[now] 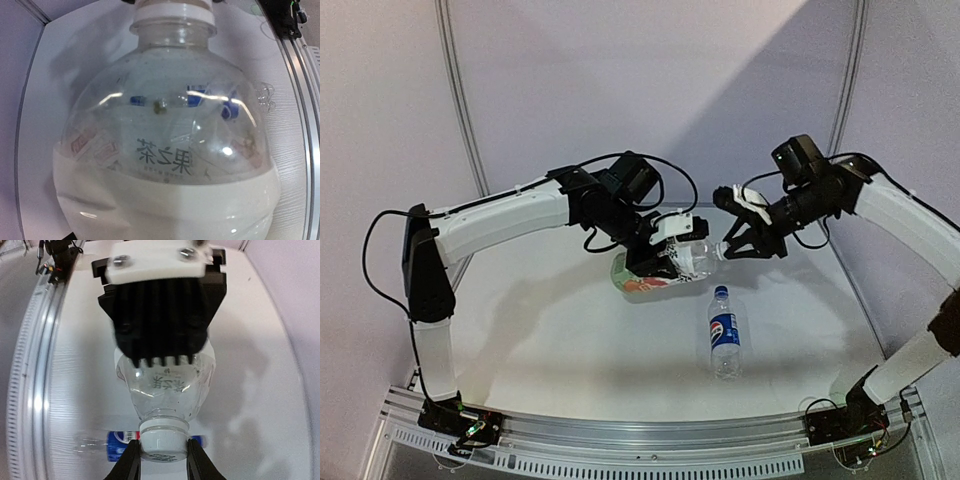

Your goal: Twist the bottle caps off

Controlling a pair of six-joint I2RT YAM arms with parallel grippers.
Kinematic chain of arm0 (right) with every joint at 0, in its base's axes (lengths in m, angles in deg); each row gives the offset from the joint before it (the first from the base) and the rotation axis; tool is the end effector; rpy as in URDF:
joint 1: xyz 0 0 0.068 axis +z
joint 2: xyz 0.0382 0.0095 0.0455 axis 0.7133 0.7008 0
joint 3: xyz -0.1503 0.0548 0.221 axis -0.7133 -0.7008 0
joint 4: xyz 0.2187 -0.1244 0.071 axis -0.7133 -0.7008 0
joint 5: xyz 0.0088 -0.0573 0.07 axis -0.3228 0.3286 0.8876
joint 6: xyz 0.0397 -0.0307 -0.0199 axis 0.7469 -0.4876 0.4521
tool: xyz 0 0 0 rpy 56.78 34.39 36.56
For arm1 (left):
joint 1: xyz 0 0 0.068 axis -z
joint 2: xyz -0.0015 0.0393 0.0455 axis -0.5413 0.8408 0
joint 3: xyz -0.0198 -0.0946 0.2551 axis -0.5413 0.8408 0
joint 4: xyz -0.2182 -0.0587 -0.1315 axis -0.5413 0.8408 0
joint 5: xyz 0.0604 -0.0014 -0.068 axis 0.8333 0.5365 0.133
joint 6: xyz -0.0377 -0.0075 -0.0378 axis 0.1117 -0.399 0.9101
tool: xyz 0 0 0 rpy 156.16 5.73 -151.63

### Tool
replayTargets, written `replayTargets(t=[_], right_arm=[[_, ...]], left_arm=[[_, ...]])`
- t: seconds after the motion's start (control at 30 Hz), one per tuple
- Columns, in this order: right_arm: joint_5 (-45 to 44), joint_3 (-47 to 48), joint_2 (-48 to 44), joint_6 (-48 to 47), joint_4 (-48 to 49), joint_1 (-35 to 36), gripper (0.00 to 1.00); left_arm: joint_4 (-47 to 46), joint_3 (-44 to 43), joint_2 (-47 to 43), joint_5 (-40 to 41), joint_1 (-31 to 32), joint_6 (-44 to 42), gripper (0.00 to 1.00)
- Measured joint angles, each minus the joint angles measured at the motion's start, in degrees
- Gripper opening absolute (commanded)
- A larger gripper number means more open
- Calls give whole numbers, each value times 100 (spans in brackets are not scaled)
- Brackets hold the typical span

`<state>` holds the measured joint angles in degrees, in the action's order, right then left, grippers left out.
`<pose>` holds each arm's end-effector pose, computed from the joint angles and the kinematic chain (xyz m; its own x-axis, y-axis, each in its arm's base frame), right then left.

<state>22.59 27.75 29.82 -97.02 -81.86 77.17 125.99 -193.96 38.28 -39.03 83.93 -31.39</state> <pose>0.2502 0.1775 0.3528 -0.0844 -0.6895 -0.7194 -0.9913 0.1311 -0.0093 0.2689 -0.3495 0.3009 0.1006 0.7808 -0.6166 0.9827 0.0188 0.1841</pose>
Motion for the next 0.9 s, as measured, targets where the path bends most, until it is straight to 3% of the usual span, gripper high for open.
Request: replayTargets(t=[0.2, 0.4, 0.53, 0.73, 0.83, 0.9], right_arm=[[-623, -2015, -1388, -2544, 2258, 223, 0], [-645, -3552, -1945, -4841, 4358, 243, 0], [-590, -3738, -1998, -5565, 4739, 240, 0], [-632, -3738, -2168, -5860, 4664, 240, 1], [-647, -3738, -2286, -5869, 4555, 243, 21], [-660, -3738, -2358, -5871, 4489, 243, 48]], left_arm=[[-22, -26, 46, -83, 26, -72, 0], [127, -24, 111, -4, 26, -66, 0], [153, -24, 111, -4, 9, -39, 0], [48, -24, 105, -109, 4, -37, 0], [9, -24, 105, -195, 9, -37, 0], [-15, -24, 105, -243, 22, -39, 0]])
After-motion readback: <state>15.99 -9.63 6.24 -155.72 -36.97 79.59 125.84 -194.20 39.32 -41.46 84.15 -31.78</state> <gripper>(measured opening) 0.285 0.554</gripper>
